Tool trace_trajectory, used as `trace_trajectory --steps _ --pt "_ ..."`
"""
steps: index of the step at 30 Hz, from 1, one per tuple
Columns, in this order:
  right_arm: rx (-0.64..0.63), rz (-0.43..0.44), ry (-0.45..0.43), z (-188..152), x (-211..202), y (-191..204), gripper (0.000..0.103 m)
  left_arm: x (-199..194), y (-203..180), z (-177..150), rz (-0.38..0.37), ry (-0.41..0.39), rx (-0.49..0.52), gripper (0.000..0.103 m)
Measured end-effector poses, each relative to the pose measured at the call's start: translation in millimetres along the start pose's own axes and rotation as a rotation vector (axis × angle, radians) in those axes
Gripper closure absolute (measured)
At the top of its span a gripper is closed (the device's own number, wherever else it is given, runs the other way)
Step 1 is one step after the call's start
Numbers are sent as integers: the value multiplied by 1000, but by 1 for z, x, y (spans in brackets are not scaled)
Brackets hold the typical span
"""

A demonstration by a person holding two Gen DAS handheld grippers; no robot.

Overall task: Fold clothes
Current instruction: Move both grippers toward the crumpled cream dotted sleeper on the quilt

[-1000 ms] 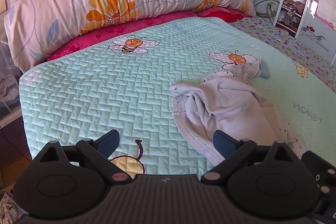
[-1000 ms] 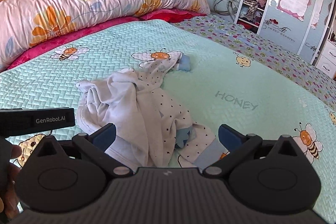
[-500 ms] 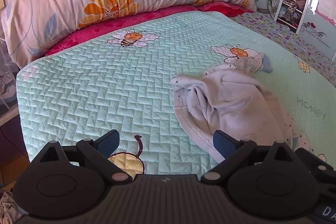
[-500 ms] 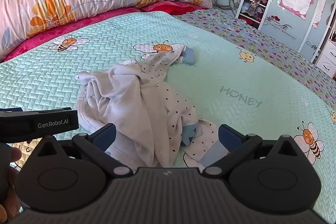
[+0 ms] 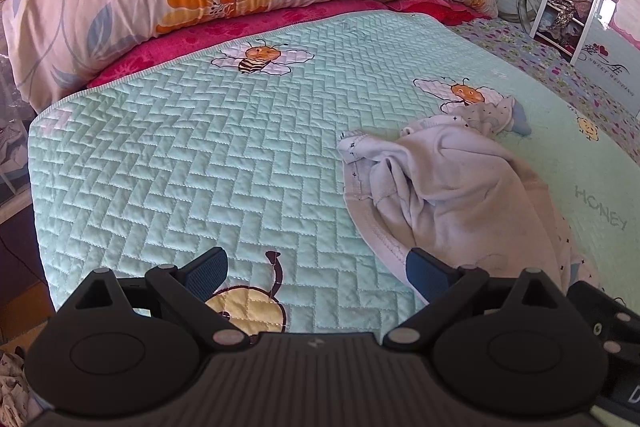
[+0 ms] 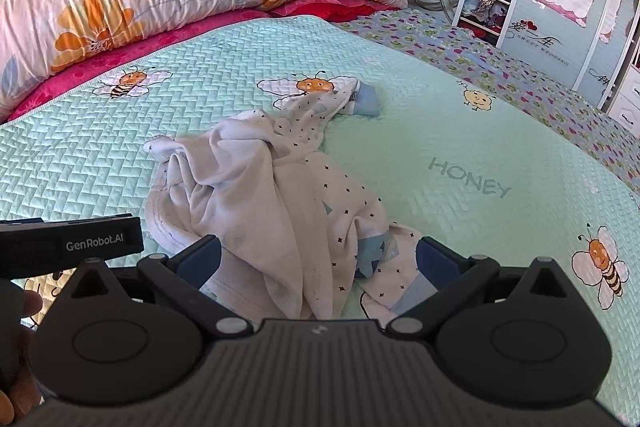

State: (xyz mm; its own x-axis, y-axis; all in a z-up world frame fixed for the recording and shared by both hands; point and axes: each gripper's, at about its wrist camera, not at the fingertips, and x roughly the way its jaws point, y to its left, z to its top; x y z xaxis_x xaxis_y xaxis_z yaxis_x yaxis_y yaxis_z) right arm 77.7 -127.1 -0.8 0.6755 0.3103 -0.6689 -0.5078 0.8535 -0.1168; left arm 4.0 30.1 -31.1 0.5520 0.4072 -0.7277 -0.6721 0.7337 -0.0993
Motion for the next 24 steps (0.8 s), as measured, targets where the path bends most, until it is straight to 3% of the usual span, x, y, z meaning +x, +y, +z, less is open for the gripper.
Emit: trace_trajectory --steps 8,13,22,24 --pt "33 36 15 -1 0 4 0 3 3 -1 -15 17 3 4" --pt "29 31 -10 0 2 1 0 6 7 -2 -52 24 -19 4" --pt "-4 94 -118 -4 -2 3 0 12 8 -2 -29 27 -18 4" --pt "0 91 -89 -4 1 2 0 12 9 -2 -28 34 -15 4"
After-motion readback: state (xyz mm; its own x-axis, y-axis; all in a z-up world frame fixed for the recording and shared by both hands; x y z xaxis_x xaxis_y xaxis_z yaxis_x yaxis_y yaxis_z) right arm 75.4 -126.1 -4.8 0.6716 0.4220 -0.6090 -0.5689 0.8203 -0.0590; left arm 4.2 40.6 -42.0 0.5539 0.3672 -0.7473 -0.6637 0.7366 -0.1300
